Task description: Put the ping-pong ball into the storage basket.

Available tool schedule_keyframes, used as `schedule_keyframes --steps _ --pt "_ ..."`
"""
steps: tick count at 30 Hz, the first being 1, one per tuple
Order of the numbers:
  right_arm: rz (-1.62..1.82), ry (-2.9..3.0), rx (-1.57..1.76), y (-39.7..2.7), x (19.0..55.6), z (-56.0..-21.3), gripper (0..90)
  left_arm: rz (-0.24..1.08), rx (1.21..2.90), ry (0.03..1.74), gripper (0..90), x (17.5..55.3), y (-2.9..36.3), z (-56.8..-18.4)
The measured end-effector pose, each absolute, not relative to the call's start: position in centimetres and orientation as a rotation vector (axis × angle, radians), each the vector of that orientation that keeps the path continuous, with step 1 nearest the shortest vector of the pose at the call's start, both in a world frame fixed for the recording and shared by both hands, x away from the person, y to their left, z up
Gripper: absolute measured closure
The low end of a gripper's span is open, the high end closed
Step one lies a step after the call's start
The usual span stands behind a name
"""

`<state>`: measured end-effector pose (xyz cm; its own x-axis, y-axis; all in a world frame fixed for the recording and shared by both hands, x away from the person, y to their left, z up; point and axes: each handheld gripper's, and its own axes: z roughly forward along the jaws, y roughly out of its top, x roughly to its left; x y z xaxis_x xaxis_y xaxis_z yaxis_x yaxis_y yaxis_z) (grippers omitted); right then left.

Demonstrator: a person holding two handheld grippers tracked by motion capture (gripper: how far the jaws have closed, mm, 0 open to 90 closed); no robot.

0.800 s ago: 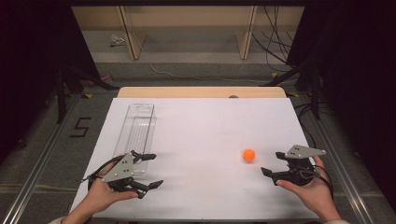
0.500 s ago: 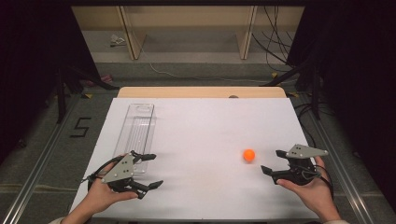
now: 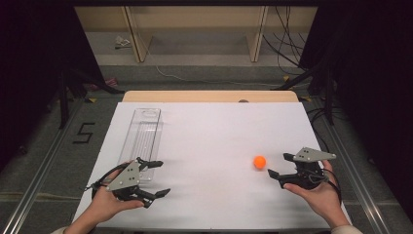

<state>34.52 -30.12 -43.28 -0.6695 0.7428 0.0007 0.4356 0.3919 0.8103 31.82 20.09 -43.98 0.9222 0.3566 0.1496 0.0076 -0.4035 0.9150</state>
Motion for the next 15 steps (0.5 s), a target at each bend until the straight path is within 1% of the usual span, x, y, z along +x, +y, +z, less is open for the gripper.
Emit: schedule_keyframes --steps 15 --pt "1.158 2.313 1.010 -29.4 35.7 -43.7 16.6 0.391 1.958 0.263 16.6 31.8 20.1 -43.9"
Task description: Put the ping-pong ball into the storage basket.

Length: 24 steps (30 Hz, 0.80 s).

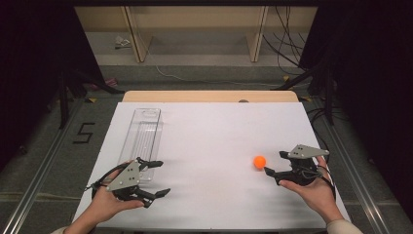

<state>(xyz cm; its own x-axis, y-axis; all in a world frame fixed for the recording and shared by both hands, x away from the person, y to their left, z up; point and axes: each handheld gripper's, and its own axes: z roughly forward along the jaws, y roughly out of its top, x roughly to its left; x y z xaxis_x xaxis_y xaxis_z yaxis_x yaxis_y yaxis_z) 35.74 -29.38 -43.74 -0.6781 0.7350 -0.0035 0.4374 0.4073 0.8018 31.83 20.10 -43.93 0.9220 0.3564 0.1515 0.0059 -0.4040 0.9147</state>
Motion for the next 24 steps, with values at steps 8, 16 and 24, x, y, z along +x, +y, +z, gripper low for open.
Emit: schedule_keyframes --steps 8,16,24 --pt "1.149 2.320 1.012 -29.2 36.2 -43.9 16.6 0.392 1.957 0.259 16.6 31.8 20.1 -43.9" --pt "1.136 2.335 1.013 -28.9 36.7 -44.1 16.6 0.390 1.958 0.259 16.6 31.8 20.1 -43.9" --pt "1.128 2.340 1.012 -28.5 37.1 -44.2 16.6 0.391 1.959 0.255 16.7 31.8 20.1 -43.9"
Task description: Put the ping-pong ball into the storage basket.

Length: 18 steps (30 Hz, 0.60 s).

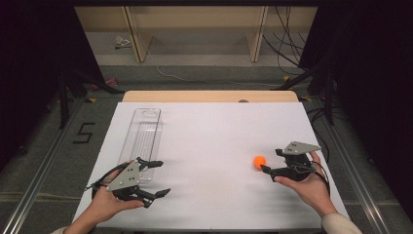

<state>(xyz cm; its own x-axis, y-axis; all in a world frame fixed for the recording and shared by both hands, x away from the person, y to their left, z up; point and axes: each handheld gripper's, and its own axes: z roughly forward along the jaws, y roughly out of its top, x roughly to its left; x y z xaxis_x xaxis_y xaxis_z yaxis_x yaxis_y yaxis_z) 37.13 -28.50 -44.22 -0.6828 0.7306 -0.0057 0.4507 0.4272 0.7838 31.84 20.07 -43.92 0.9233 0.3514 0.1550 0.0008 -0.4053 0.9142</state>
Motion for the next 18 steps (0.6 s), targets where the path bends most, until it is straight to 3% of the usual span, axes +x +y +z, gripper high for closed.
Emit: schedule_keyframes --steps 18 --pt "1.109 2.358 1.010 -28.04 38.05 -44.62 16.6 0.390 1.958 0.254 16.6 31.83 20.07 -43.91"
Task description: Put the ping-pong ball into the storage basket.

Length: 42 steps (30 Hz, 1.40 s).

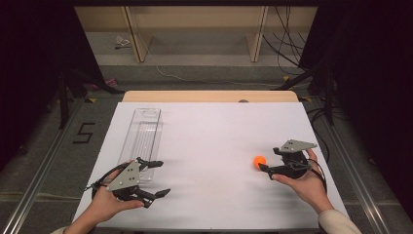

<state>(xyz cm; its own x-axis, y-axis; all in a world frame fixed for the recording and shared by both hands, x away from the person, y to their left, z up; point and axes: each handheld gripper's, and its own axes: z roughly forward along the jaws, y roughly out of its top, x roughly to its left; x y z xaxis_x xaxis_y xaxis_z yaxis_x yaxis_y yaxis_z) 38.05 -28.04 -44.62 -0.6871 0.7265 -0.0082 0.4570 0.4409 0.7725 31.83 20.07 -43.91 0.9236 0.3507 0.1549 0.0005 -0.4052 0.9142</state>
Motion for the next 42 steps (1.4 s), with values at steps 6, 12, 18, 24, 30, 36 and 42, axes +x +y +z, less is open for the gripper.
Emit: schedule_keyframes --steps 6,12,18,24,30,36,42 --pt "1.098 2.369 1.012 -27.9 38.4 -44.8 16.6 0.391 1.958 0.254 16.7 31.8 20.1 -43.9" --pt "1.086 2.383 1.009 -27.5 38.9 -45.1 16.7 0.390 1.958 0.253 16.7 31.8 20.1 -43.9" --pt "1.072 2.401 1.010 -27.3 39.3 -45.5 16.7 0.390 1.958 0.253 16.6 31.8 20.1 -43.9" --pt "1.058 2.417 1.021 -27.1 39.7 -45.9 16.7 0.390 1.958 0.253 16.6 31.8 20.1 -43.9" --pt "1.039 2.439 1.025 -26.8 40.1 -46.3 16.7 0.389 1.959 0.252 16.6 31.8 20.1 -43.9" --pt "1.022 2.457 1.022 -26.6 40.4 -46.7 16.7 0.388 1.959 0.254 16.6 31.8 20.1 -43.9" --pt "1.011 2.467 1.032 -26.5 40.8 -47.0 16.7 0.388 1.959 0.254 16.6 31.8 20.1 -43.9"
